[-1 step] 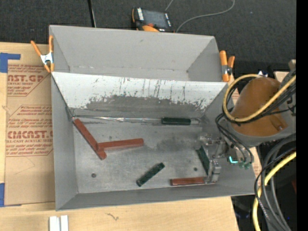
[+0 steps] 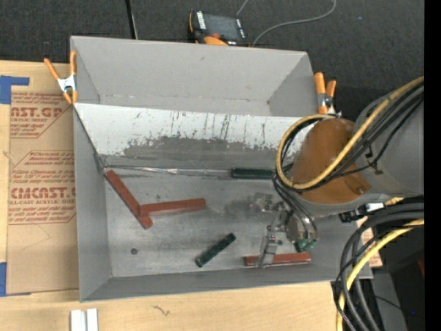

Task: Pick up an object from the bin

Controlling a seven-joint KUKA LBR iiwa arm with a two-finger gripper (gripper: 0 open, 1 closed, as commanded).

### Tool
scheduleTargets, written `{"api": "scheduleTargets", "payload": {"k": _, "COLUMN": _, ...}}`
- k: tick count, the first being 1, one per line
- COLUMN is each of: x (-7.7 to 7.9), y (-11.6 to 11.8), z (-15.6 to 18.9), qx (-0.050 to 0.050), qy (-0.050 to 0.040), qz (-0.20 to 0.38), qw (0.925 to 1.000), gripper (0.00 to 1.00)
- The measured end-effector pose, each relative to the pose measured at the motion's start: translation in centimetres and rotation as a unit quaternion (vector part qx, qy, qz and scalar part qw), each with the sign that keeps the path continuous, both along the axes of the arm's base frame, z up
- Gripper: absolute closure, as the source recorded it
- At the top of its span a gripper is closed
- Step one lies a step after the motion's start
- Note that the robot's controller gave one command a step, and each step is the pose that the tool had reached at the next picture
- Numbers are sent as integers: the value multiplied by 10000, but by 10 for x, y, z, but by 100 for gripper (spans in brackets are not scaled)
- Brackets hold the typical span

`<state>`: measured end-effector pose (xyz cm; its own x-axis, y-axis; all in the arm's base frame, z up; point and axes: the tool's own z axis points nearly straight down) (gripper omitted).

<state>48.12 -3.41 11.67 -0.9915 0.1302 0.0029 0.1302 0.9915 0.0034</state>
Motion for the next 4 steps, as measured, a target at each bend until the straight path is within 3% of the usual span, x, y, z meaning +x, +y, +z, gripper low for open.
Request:
{"api": "scheduleTargets", "payload": {"k": 1, "x": 17, "y": 56, "z": -45, "qx": -6, "qy": 0, "qz": 675, "qw": 9977, "gripper": 0}}
{"api": "scheduleTargets", "payload": {"k": 2, "x": 17, "y": 53, "z": -43, "qx": -18, "qy": -7, "qz": 654, "qw": 9979, "gripper": 100}}
{"api": "scheduleTargets", "payload": {"k": 3, "x": 21, "y": 53, "z": 82, "qx": -16, "qy": -59, "qz": 734, "qw": 9973, "gripper": 100}}
{"api": "scheduleTargets", "payload": {"k": 4, "x": 34, "y": -6, "z": 207, "qx": -35, "qy": -65, "qz": 1904, "qw": 9817, "gripper": 100}}
